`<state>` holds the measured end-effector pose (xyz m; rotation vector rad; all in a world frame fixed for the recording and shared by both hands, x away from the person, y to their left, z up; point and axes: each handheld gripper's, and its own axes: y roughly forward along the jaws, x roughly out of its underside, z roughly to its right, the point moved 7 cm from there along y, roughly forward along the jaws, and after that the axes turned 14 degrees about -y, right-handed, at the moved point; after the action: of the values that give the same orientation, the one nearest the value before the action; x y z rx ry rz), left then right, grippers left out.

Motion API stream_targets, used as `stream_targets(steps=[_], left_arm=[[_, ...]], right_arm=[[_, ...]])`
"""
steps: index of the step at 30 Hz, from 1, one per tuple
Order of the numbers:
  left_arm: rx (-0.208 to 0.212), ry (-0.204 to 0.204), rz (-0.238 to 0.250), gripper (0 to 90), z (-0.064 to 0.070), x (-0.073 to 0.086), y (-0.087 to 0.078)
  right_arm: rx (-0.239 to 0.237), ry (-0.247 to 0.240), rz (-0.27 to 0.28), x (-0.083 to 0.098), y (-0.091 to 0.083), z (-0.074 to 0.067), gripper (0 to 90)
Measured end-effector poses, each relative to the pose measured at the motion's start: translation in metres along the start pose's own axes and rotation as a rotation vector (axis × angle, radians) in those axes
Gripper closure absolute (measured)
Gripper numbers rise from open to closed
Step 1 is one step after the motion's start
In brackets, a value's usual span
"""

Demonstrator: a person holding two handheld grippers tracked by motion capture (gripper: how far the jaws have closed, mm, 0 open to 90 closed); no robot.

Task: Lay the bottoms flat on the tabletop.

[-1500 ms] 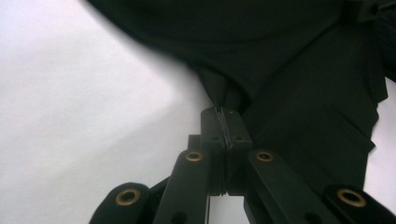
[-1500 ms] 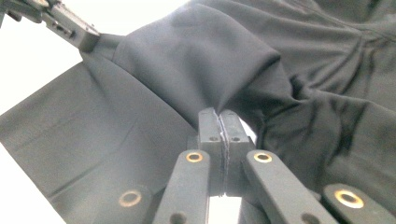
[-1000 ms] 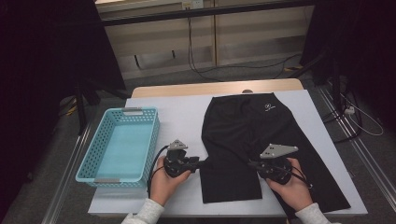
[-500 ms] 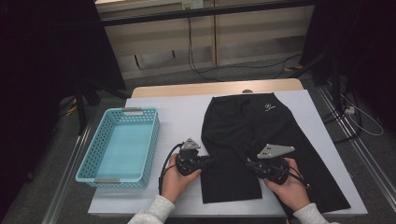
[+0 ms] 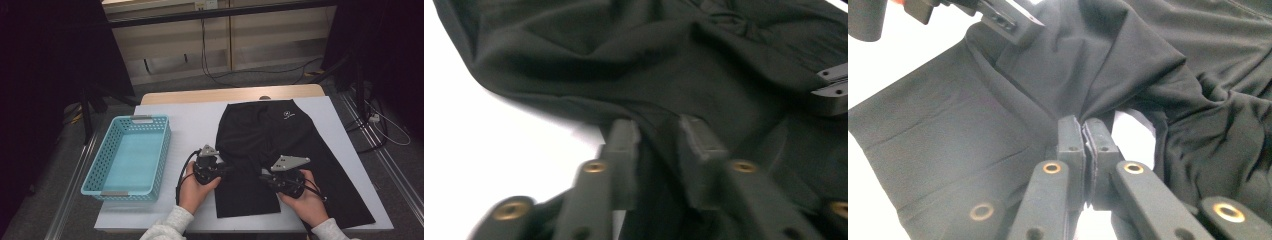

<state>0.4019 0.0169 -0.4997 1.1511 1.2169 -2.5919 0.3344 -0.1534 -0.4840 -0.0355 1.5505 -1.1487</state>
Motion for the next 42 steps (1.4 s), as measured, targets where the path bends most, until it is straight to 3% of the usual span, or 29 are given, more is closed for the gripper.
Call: stream_targets(steps=[2,7,11,16,21,25,29,31,34,39,42], left_arm=[[0.010,-0.016,0.008,87.4,-0.001,-0.002,-0.002],[0.067,-0.087,0.068,88.1,-0.008,-0.018,-0.029],[0.061,-0.143,0.073,88.1,-0.023,-0.018,-0.039],[0.047,-0.183,0.046,87.7,-0.035,-0.011,-0.036],[0.028,-0.174,0.044,87.1,-0.039,-0.009,-0.035],[0.010,-0.180,0.050,85.6,-0.044,-0.008,-0.036],[-0.019,-0.176,0.064,82.1,-0.047,-0.009,-0.037],[-0.026,-0.175,0.065,82.2,-0.047,-0.010,-0.039],[-0.031,-0.160,0.072,82.1,-0.045,-0.011,-0.040],[-0.036,-0.136,0.088,73.7,-0.040,-0.013,-0.040],[-0.029,-0.131,0.090,70.1,-0.037,-0.014,-0.040]], right_arm=[[-0.001,-0.005,0.002,0.000,0.000,-0.001,84.8],[0.040,0.016,0.025,-0.001,-0.004,0.005,68.5],[0.065,0.057,0.044,0.001,-0.009,0.013,60.9],[0.067,0.081,0.030,0.004,-0.006,0.015,59.9],[0.016,0.058,-0.032,0.008,0.006,0.005,61.5],[0.073,0.061,-0.037,0.011,-0.001,0.017,62.3],[0.077,0.097,-0.044,0.021,-0.004,0.025,62.3],[0.064,0.087,-0.058,0.023,-0.001,0.022,63.0],[0.071,0.035,-0.098,0.023,0.006,0.018,64.5],[0.037,0.027,-0.099,0.021,0.007,0.015,86.6],[0.029,0.030,-0.111,0.023,0.004,0.017,89.4]])
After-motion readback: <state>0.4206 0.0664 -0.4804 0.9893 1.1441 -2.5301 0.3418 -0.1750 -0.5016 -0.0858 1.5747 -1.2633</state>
